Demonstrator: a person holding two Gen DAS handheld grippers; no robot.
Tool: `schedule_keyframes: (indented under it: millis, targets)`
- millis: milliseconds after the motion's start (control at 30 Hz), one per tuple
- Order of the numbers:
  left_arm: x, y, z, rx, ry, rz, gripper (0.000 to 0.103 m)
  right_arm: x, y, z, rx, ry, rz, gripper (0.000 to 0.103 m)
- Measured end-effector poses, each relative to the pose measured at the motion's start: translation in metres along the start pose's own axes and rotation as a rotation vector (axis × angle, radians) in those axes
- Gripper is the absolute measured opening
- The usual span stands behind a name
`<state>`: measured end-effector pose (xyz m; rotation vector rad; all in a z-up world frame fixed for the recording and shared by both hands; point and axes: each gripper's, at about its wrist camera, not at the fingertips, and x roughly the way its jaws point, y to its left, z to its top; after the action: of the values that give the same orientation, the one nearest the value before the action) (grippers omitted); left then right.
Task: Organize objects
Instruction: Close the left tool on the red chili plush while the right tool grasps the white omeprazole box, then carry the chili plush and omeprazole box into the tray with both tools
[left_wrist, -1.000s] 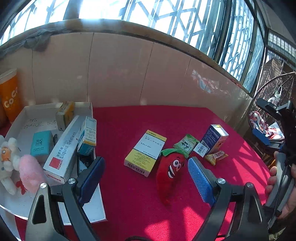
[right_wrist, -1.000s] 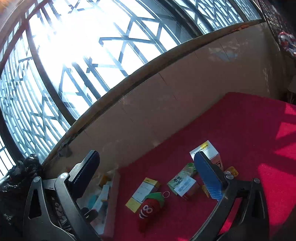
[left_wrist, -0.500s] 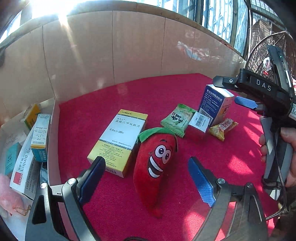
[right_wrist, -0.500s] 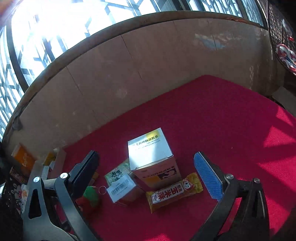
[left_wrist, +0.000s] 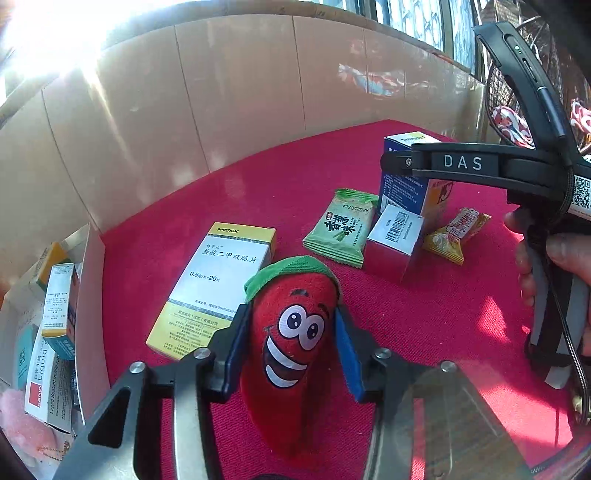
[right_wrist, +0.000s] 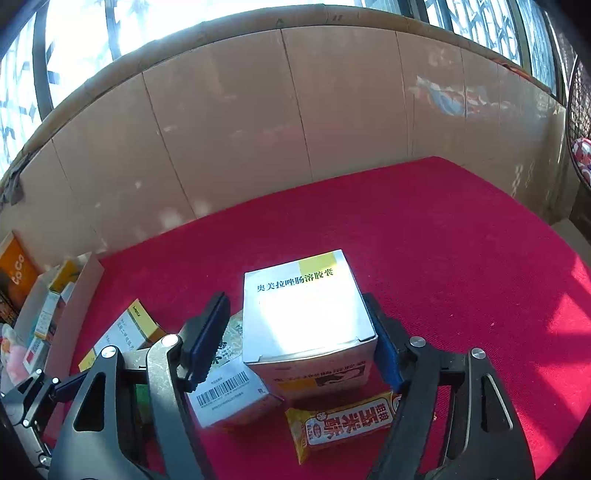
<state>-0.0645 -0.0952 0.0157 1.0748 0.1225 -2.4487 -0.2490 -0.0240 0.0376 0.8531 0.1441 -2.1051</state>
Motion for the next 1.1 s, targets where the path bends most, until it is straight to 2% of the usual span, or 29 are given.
schedule_keyframes:
  millis: [67,300,533,767,1100]
  targets:
    - [-0.003,-0.001,-0.003,0.006,-0.008,0.008,0.034,-0.005,-0.006,-0.002,0.021,-0.012,0.01,0.053]
    - [-0.04,0.013,-0.008,-0.108,-0.096,-0.07,0.032,-0.057,-0.016,-0.008,0.126,-0.134,0.072,0.053]
    - [-0.076,0.002,-0.005,-0.119,-0.17,-0.087,0.032,-0.105,-0.009,-0.012,0.142,-0.241,0.109,0.053]
    - [-0.099,0.002,0.0,-0.137,-0.225,-0.097,0.032,-0.142,-0.002,-0.01,0.134,-0.285,0.145,0.053]
    - [-0.138,0.017,0.001,-0.179,-0.308,-0.074,0.032,-0.171,0.035,-0.007,0.067,-0.31,0.228,0.053]
